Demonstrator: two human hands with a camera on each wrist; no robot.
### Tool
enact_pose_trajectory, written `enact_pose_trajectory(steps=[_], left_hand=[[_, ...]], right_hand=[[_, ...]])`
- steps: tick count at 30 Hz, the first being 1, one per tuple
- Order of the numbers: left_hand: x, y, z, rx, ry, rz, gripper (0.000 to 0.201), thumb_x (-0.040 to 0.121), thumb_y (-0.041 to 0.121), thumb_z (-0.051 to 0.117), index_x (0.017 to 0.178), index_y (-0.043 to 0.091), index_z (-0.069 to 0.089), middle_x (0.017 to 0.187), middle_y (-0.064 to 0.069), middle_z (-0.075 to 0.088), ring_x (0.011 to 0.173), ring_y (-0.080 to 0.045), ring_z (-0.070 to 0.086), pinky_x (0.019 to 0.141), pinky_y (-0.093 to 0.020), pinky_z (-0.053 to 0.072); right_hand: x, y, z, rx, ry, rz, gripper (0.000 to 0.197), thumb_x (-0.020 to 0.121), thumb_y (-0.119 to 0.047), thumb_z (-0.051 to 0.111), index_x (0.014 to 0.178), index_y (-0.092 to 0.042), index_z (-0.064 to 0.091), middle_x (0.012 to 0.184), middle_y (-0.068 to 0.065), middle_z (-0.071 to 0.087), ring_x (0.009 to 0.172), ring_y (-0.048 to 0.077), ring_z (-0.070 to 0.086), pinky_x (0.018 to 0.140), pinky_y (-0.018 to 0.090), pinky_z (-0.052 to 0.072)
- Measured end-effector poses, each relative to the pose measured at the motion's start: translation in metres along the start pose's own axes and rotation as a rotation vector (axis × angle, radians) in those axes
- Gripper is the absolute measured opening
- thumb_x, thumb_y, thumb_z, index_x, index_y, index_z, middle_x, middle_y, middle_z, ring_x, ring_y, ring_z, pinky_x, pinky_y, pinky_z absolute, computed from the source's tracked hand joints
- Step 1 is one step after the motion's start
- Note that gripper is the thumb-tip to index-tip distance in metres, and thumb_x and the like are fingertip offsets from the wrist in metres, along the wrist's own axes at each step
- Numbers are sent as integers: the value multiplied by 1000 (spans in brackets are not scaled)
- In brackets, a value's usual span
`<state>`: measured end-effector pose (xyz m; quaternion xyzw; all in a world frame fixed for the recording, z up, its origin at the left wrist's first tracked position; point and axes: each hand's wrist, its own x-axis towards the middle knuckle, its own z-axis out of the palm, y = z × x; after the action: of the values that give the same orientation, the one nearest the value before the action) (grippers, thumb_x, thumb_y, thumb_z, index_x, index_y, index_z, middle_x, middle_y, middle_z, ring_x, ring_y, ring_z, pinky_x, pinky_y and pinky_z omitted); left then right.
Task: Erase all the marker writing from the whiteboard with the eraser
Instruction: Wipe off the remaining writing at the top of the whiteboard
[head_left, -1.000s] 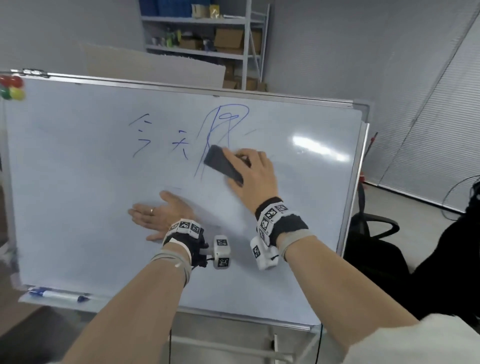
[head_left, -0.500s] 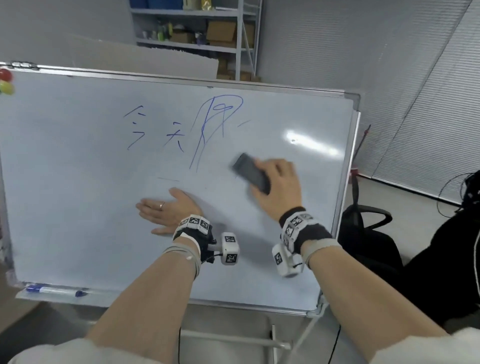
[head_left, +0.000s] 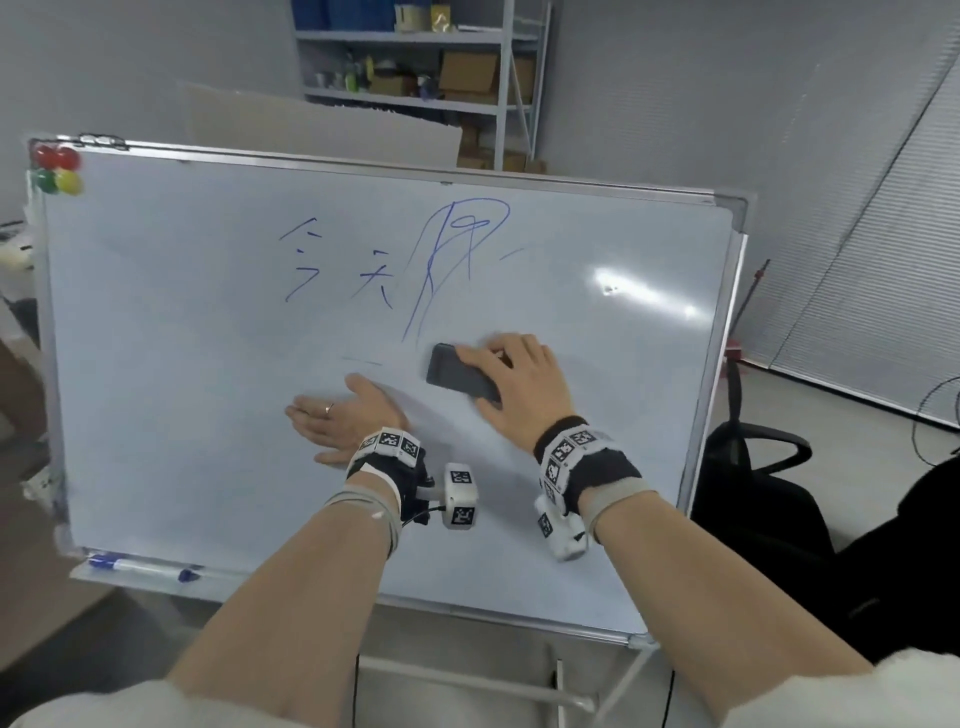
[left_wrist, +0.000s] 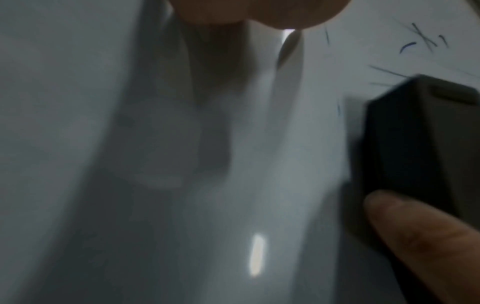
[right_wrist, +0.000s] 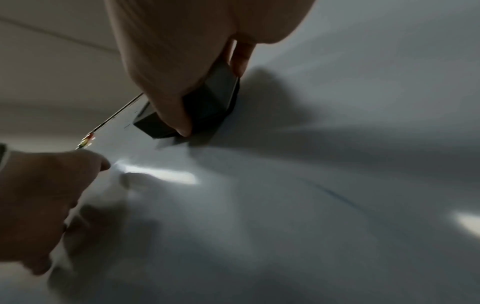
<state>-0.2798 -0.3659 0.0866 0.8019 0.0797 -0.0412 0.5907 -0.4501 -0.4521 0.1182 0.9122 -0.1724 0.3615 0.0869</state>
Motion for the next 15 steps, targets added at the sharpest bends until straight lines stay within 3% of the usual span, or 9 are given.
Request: enact_pose_trajectory(steps=[1,3,7,9,12,15], left_hand=[[3,1,-1,1,3,-5,77,95,50,36,157,14,8,165,1,5,153,-17,6,119,-54,8],[6,4,-1,-8,15,-5,77,95,49,35,157,13,7,165,1,4,153,-17,5,119,-53,7],[4,13,-4,-18,9,8,77,96,49,36,157,13,8,165,0,5,153,-18,6,119,-53,9],[7,19,-6,-4,15,38,77,95,49,36,157,12,9,165,0,6,152,-18,7,118,-53,11],[21,29,-9,17,35,85,77,94,48,38,157,12,11,165,1,8,152,-17,9,118,-53,11],[36,32,-14,21,81,74,76,94,47,36,157,12,11,165,0,9,152,-17,10,117,-52,12]], right_hand=[[4,3,-2,-24,-22,-29,63,75,-27,76,135,-28,53,119,5,55,104,29,48,86,45,46],[17,19,-15,-77,74,27,64,78,-25,73,139,-27,53,119,7,57,104,31,49,86,46,46],[46,55,-47,-120,449,438,60,87,-31,65,143,-20,49,120,13,55,105,33,49,92,42,41],[59,49,-43,-147,504,506,59,88,-33,63,144,-19,49,120,13,54,104,33,48,92,41,41],[74,20,-26,-73,415,358,60,85,-33,63,142,-22,51,118,10,55,102,33,48,90,41,41],[76,-12,-2,-106,167,-22,59,83,-37,55,141,-26,53,118,6,58,103,32,50,85,44,44]])
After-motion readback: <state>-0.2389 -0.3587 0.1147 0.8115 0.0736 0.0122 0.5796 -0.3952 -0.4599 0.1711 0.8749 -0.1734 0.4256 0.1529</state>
